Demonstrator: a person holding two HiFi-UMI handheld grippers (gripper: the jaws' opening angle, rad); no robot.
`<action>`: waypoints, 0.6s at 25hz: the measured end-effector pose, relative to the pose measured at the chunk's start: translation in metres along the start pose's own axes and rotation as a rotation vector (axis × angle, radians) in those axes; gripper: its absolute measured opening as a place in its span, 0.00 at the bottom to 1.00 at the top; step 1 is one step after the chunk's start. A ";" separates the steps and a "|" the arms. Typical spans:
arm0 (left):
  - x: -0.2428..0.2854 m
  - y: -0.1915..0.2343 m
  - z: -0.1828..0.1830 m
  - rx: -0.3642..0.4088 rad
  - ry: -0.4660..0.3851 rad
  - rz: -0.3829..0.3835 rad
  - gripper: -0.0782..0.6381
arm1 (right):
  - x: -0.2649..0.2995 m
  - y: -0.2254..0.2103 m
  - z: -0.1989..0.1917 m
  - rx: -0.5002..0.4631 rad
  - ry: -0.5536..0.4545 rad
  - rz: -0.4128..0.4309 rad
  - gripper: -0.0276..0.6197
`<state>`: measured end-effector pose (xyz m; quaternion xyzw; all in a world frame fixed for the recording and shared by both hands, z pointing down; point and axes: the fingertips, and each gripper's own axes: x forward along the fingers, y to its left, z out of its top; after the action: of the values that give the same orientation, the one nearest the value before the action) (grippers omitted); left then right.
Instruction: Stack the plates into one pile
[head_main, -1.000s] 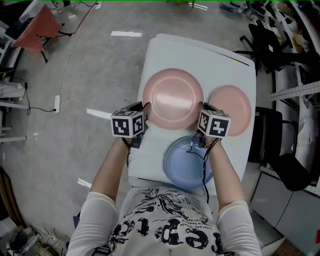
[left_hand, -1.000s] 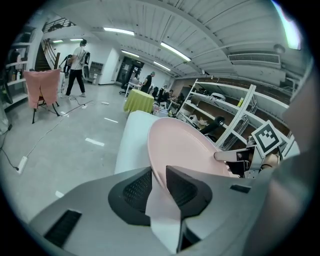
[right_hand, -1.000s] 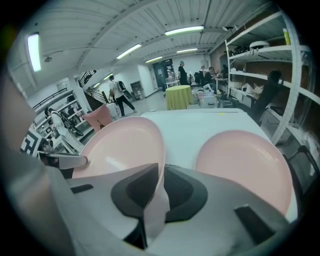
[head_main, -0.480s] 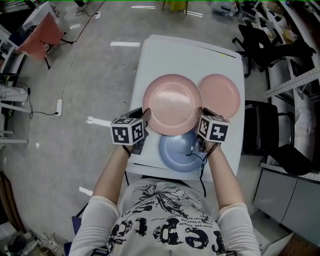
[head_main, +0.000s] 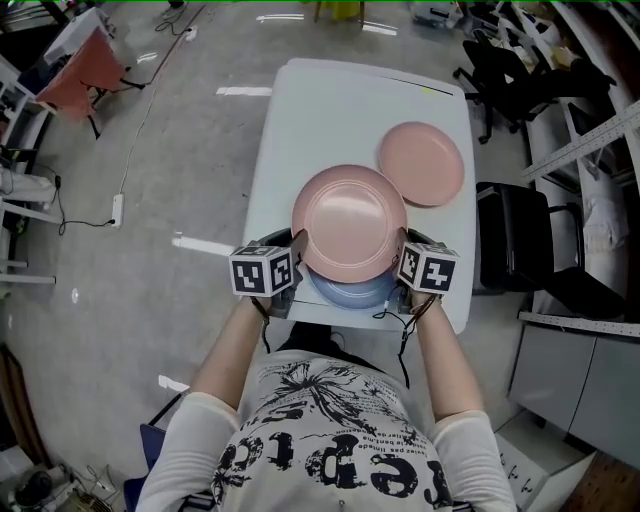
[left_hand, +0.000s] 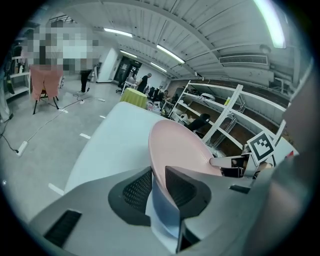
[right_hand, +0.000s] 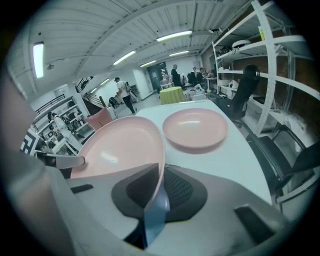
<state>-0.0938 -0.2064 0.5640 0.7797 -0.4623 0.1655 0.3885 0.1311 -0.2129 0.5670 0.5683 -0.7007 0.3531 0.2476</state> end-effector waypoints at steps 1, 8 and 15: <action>-0.002 -0.005 -0.006 -0.003 0.003 -0.006 0.24 | -0.005 -0.003 -0.007 0.006 0.005 -0.001 0.10; -0.008 -0.024 -0.046 -0.006 0.041 -0.017 0.24 | -0.028 -0.019 -0.046 0.022 0.027 -0.033 0.09; 0.002 -0.025 -0.076 -0.017 0.102 -0.006 0.23 | -0.030 -0.028 -0.071 0.037 0.061 -0.042 0.09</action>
<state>-0.0641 -0.1435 0.6031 0.7683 -0.4412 0.1997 0.4187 0.1616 -0.1421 0.5957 0.5765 -0.6741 0.3779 0.2655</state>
